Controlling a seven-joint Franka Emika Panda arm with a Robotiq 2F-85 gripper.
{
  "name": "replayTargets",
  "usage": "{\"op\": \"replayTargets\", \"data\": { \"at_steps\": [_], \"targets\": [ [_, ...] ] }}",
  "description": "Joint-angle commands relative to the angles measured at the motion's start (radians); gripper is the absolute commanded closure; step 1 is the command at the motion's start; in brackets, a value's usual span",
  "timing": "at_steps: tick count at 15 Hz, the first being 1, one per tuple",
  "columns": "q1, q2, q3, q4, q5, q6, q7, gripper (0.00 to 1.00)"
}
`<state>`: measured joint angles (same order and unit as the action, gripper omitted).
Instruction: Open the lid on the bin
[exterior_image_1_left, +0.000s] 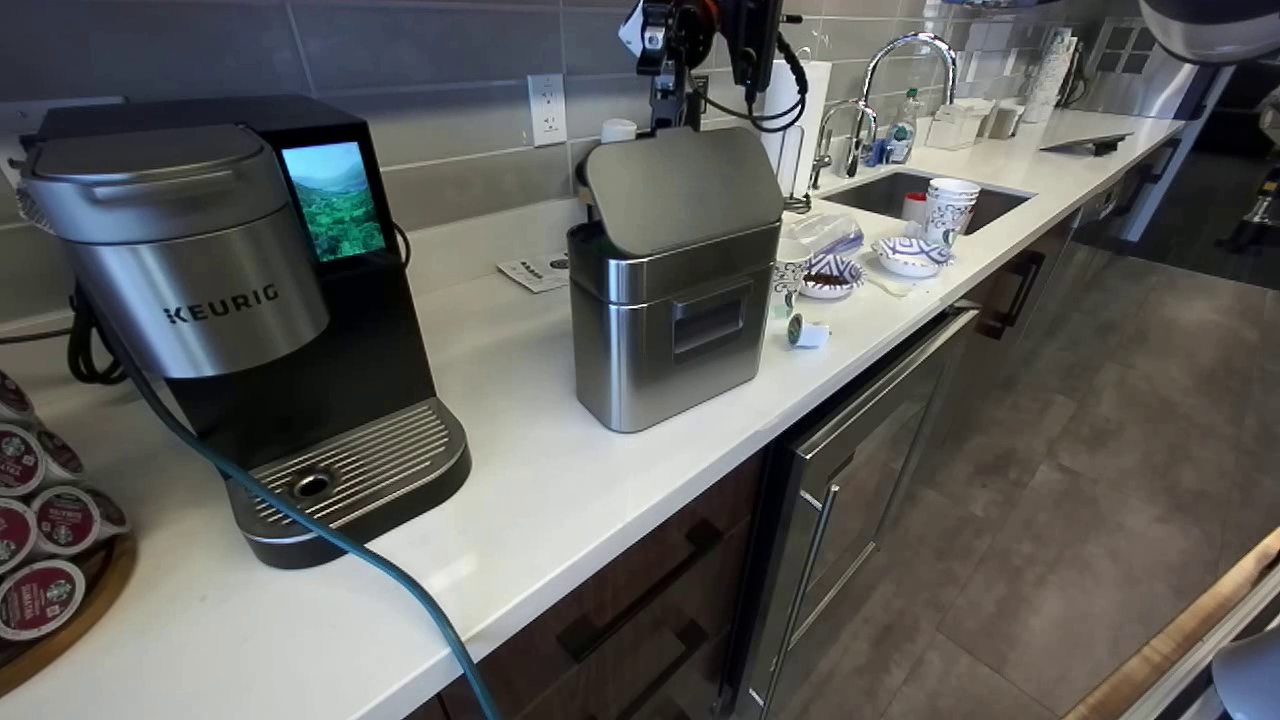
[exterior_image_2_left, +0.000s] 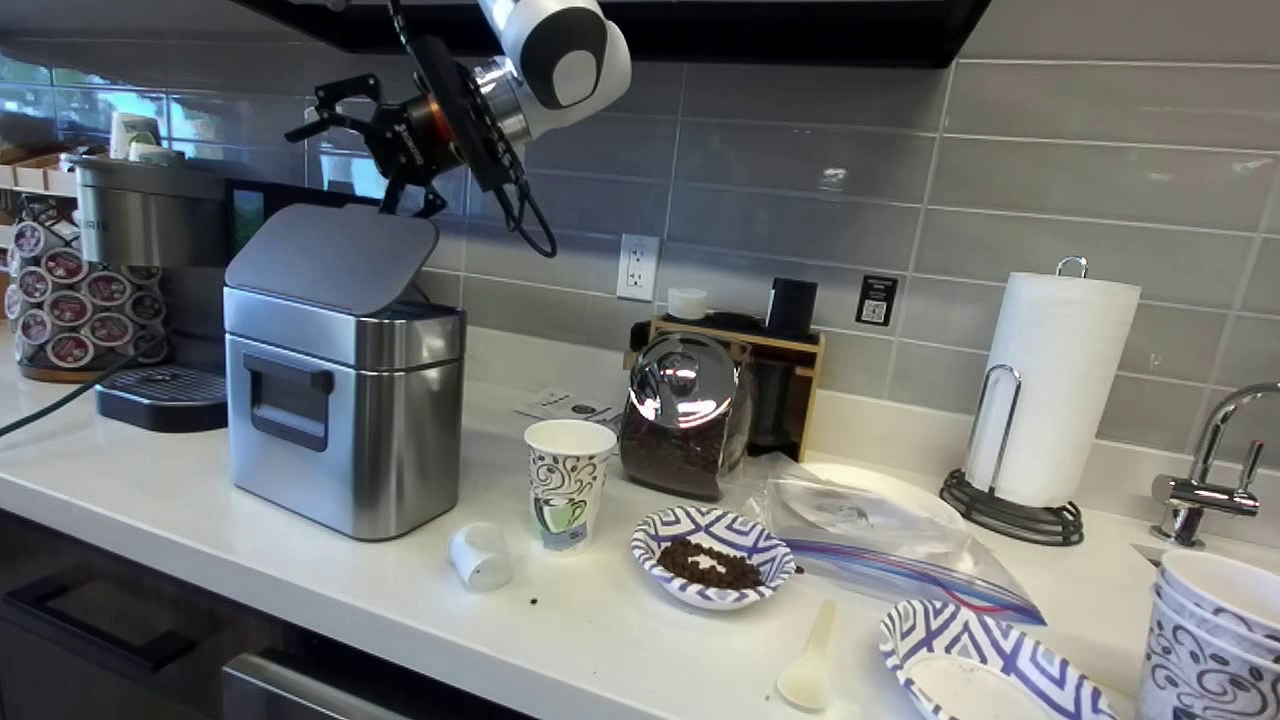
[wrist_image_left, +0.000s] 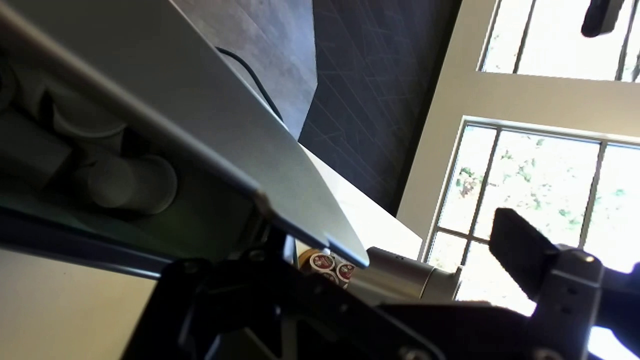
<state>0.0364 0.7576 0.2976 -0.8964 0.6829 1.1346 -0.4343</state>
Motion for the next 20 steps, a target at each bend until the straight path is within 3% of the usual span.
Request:
{"op": "replayTargets", "data": {
  "at_steps": [1,9,20],
  "targets": [
    [-0.006,-0.022,0.005,-0.013,0.015,-0.023,0.045,0.0],
    [-0.016,-0.056,0.004,-0.06,0.022,-0.017,0.088,0.0],
    [-0.015,-0.202,-0.017,-0.243,0.014,0.124,0.087,0.0]
  ]
}}
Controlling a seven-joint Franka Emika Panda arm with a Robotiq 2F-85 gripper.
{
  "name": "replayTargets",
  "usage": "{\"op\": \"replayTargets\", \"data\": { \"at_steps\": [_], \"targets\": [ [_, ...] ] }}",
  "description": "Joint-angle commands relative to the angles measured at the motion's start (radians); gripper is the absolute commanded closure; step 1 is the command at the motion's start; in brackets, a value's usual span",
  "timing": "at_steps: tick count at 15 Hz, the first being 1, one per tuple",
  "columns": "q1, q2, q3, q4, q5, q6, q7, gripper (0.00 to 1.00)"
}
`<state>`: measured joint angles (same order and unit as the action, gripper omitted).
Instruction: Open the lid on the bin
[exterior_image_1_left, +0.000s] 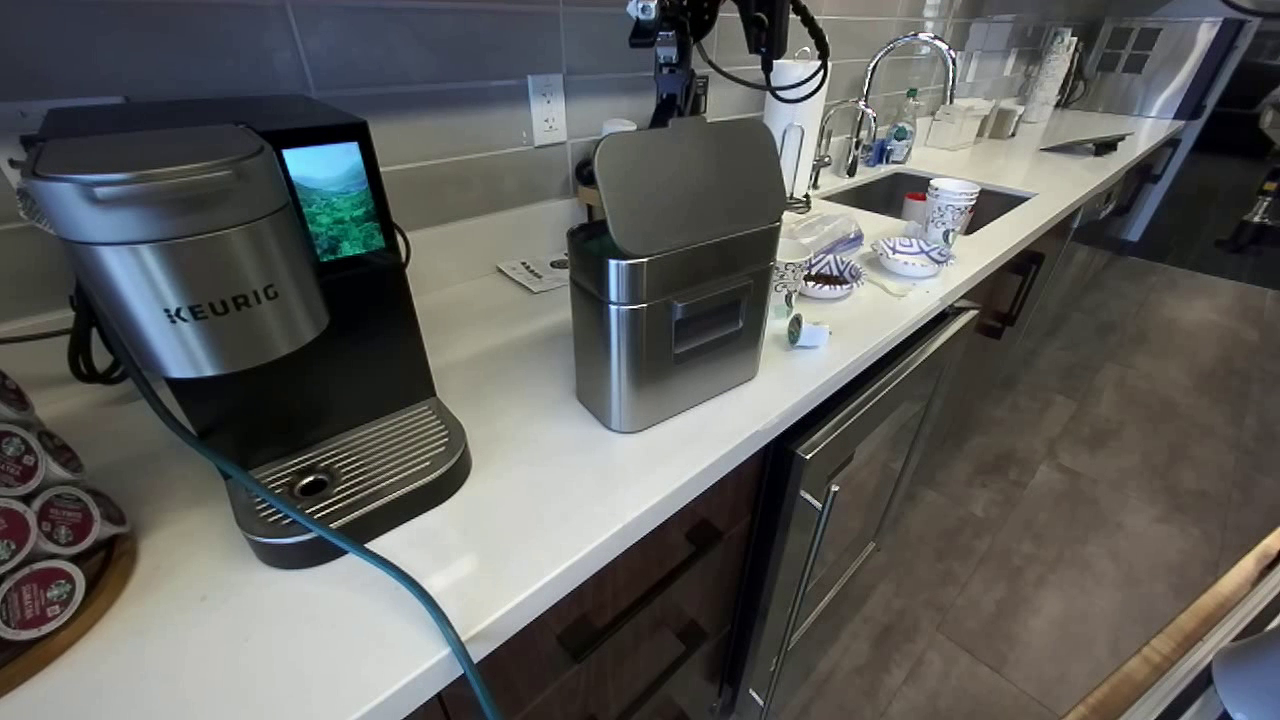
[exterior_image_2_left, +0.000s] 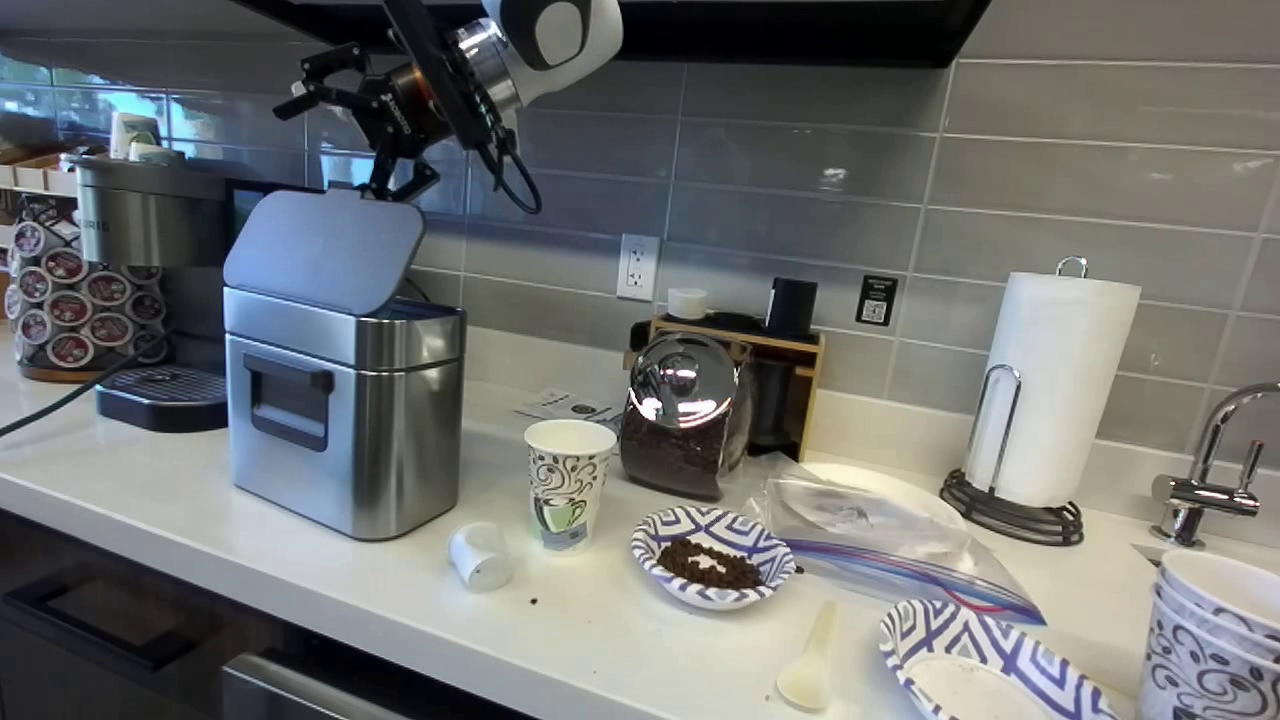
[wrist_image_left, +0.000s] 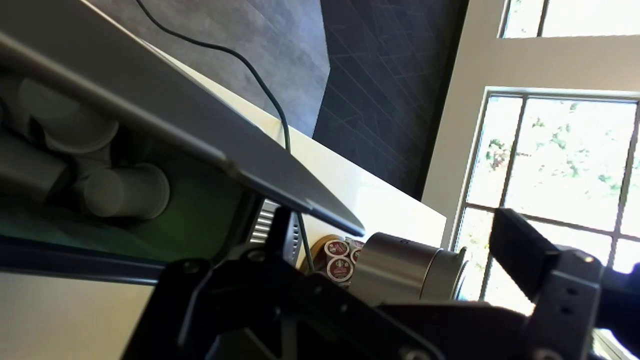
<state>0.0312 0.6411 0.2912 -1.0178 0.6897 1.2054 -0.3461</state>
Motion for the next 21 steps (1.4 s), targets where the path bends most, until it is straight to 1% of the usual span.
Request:
{"op": "replayTargets", "data": {
  "at_steps": [1,6,7,9,19,21],
  "targets": [
    [-0.012,-0.104,-0.012,-0.147,0.011,0.064,0.0,0.0],
    [-0.023,-0.183,-0.018,-0.268,0.012,0.1,-0.011,0.0],
    [-0.003,-0.199,-0.052,-0.284,0.026,0.097,-0.013,0.0],
    [-0.001,-0.227,-0.065,-0.321,0.023,0.102,-0.015,0.0],
    [0.006,-0.33,-0.113,-0.424,0.061,0.079,0.015,0.0],
    [0.001,-0.333,-0.114,-0.441,0.091,0.07,0.003,0.0]
  ]
}}
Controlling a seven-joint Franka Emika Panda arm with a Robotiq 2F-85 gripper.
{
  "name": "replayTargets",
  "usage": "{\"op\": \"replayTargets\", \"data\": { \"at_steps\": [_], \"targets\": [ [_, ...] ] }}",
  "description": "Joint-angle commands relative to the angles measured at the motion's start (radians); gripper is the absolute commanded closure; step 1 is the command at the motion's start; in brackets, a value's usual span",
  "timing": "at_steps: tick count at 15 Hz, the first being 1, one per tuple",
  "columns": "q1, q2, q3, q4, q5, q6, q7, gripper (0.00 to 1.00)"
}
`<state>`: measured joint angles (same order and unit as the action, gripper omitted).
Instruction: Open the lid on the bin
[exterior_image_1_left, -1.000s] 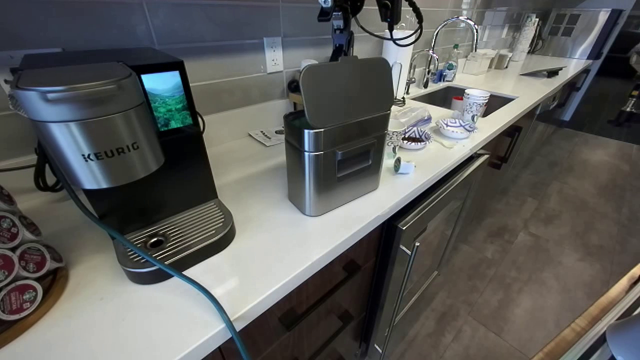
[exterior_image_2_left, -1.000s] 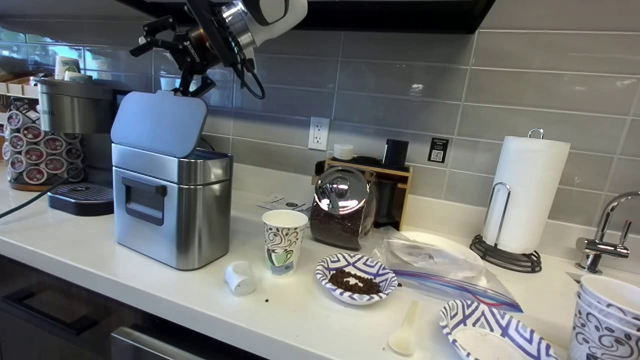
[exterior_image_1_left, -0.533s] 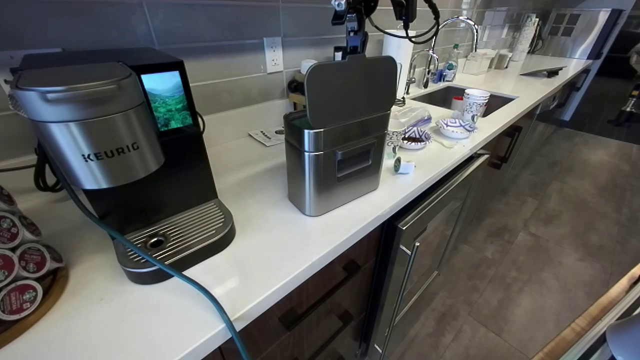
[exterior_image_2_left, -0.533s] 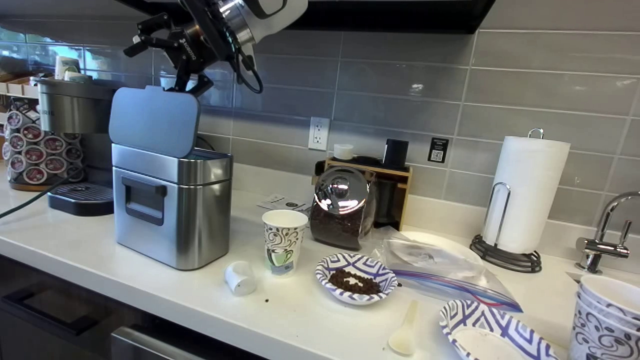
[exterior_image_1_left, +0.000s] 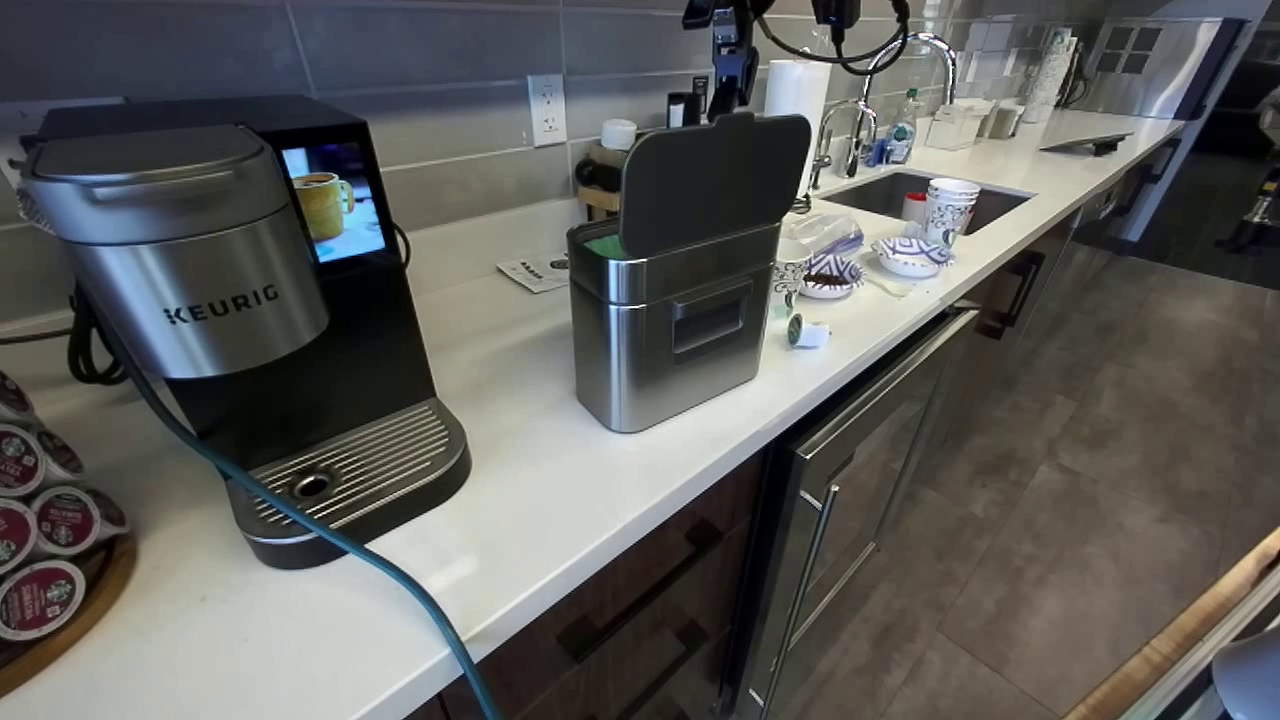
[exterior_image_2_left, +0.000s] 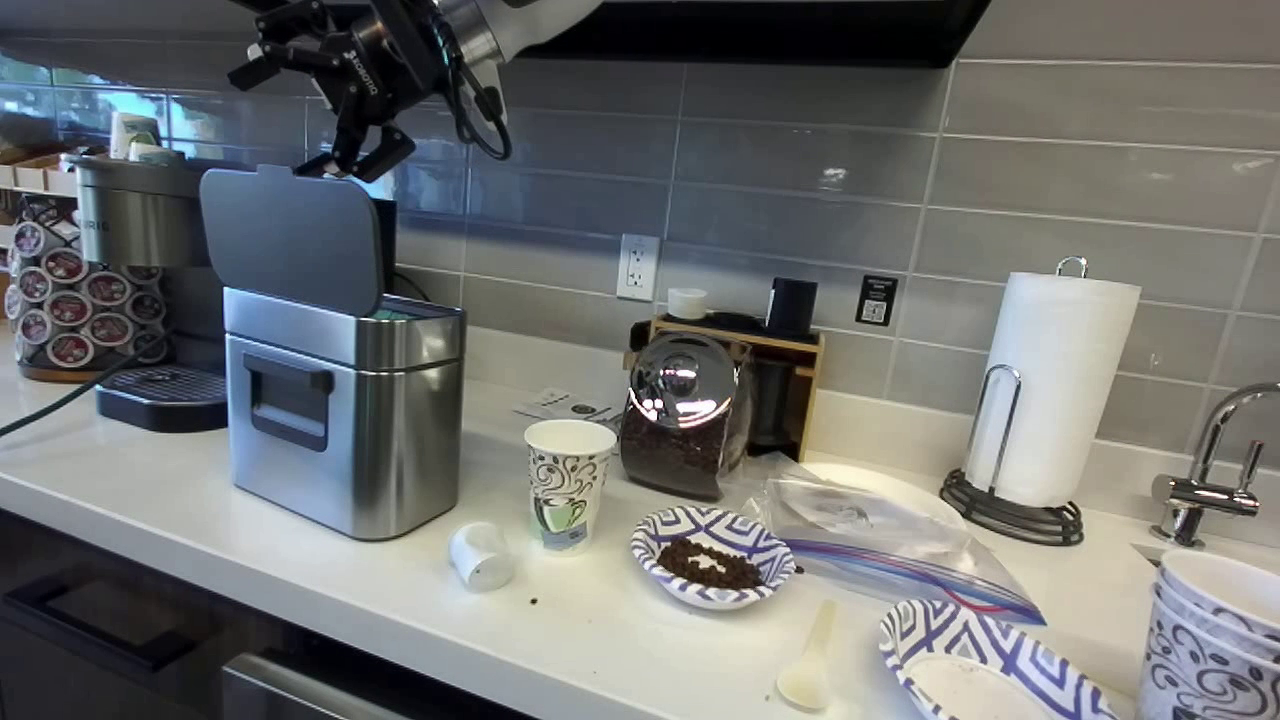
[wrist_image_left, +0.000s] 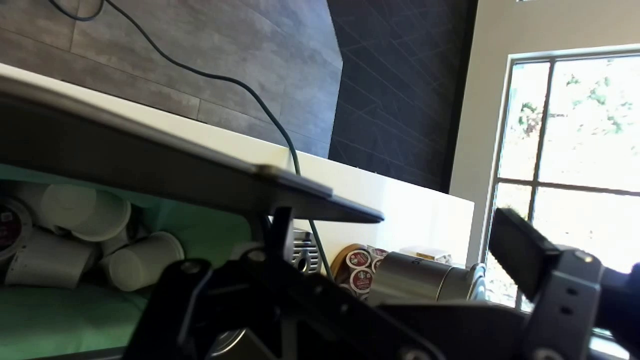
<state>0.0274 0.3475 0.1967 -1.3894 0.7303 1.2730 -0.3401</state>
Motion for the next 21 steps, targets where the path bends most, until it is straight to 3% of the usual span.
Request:
{"op": "replayTargets", "data": {
  "at_steps": [1,9,11,17,21],
  "targets": [
    [0.005,-0.042,-0.022,-0.082,0.065,0.005,0.001,0.0],
    [0.023,-0.06,-0.051,-0.093,0.035,0.02,0.018,0.0],
    [0.042,-0.065,-0.049,-0.077,-0.043,0.019,-0.033,0.0],
    [0.083,-0.17,-0.036,-0.178,-0.17,0.27,-0.14,0.0],
    [0.112,-0.253,-0.028,-0.214,-0.259,0.397,-0.049,0.0]
  ]
}}
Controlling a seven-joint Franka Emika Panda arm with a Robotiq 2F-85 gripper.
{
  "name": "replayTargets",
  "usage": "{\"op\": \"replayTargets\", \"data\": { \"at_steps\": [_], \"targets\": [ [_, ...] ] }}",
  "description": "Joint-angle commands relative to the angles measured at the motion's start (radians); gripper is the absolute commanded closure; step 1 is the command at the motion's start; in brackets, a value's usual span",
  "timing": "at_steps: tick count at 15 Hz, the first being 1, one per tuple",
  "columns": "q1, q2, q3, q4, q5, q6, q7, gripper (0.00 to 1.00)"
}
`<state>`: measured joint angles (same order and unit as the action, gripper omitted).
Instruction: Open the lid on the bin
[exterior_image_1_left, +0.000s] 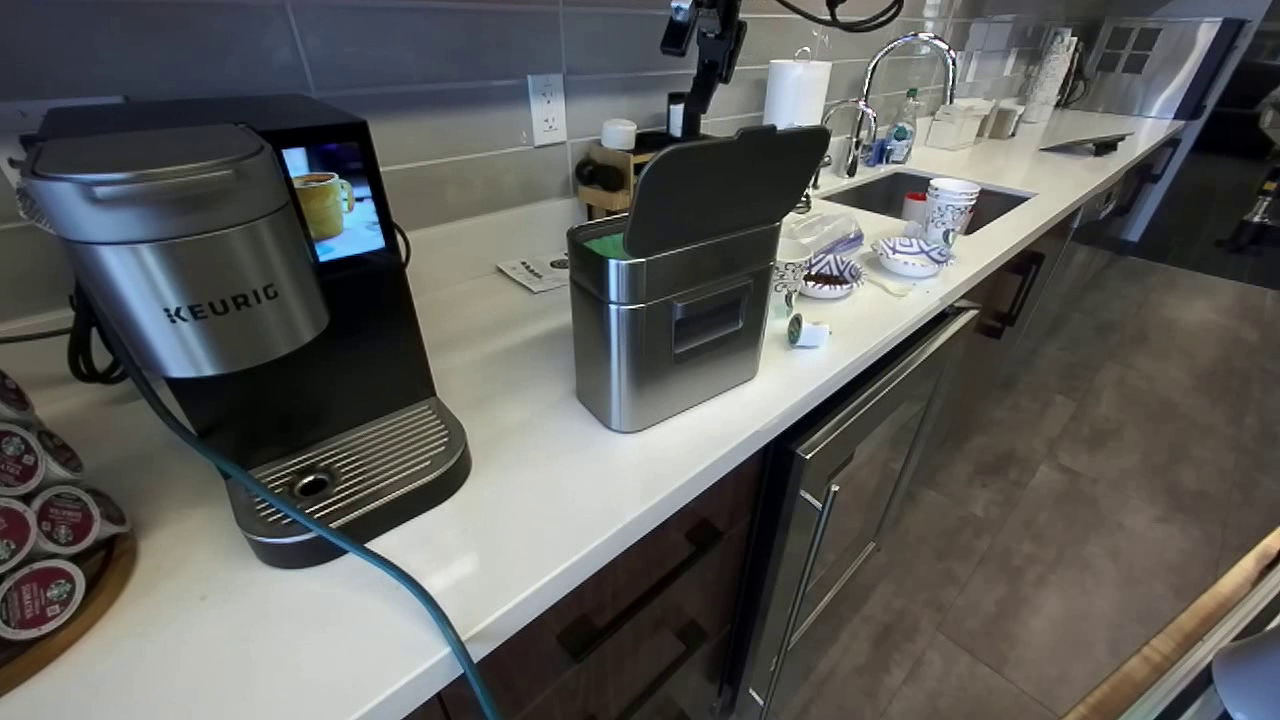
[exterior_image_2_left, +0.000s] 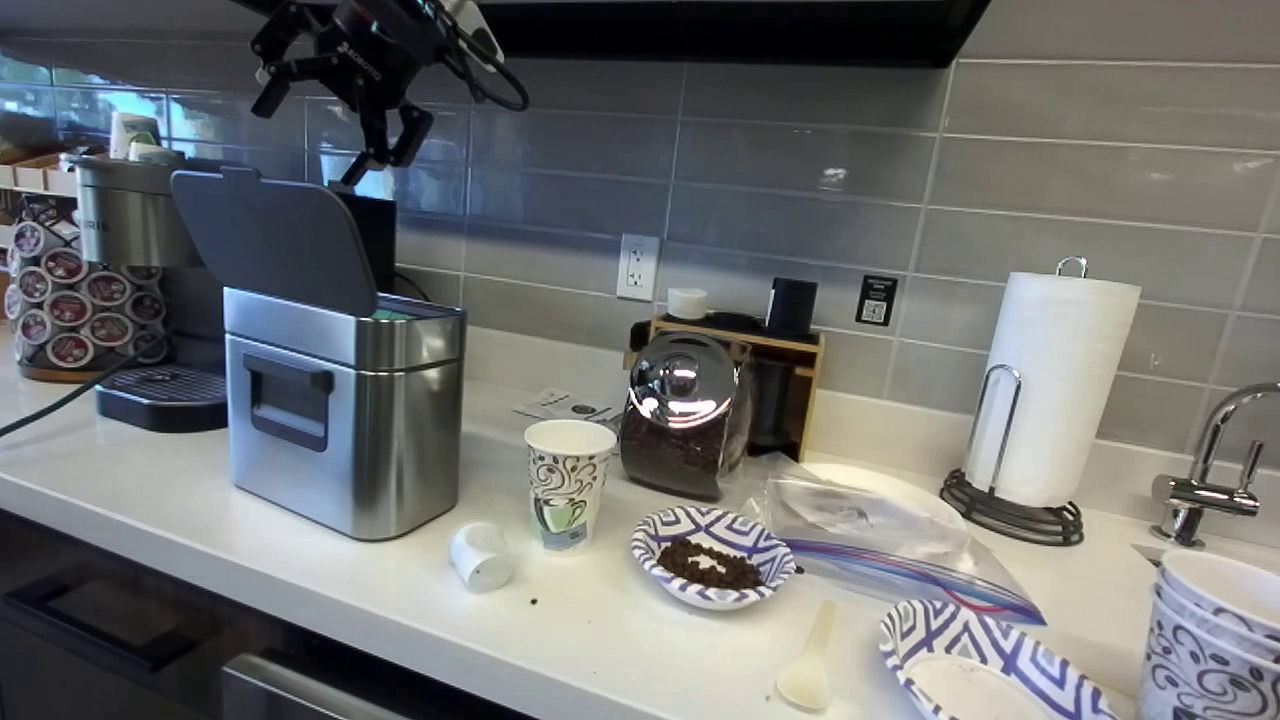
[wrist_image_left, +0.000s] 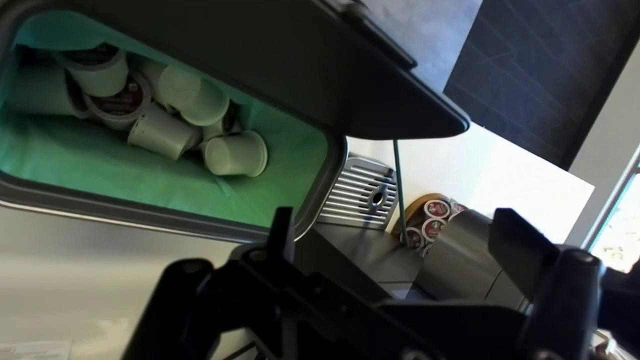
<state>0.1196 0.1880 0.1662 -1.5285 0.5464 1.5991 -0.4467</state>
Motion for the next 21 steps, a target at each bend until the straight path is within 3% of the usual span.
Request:
{"op": "replayTargets", "data": {
  "at_steps": [1,7,10,16,17,21],
  "targets": [
    [0.028,-0.115,0.006,-0.078,-0.118,0.071,0.09,0.0],
    [0.061,-0.23,0.022,-0.056,-0.355,-0.045,0.349,0.0],
    [0.064,-0.281,0.031,-0.058,-0.448,-0.083,0.374,0.0],
    [0.06,-0.336,0.032,-0.08,-0.469,-0.061,0.403,0.0],
    [0.061,-0.3,0.029,-0.03,-0.451,-0.077,0.374,0.0],
    [0.061,-0.299,0.029,-0.028,-0.451,-0.077,0.376,0.0]
  ]
}}
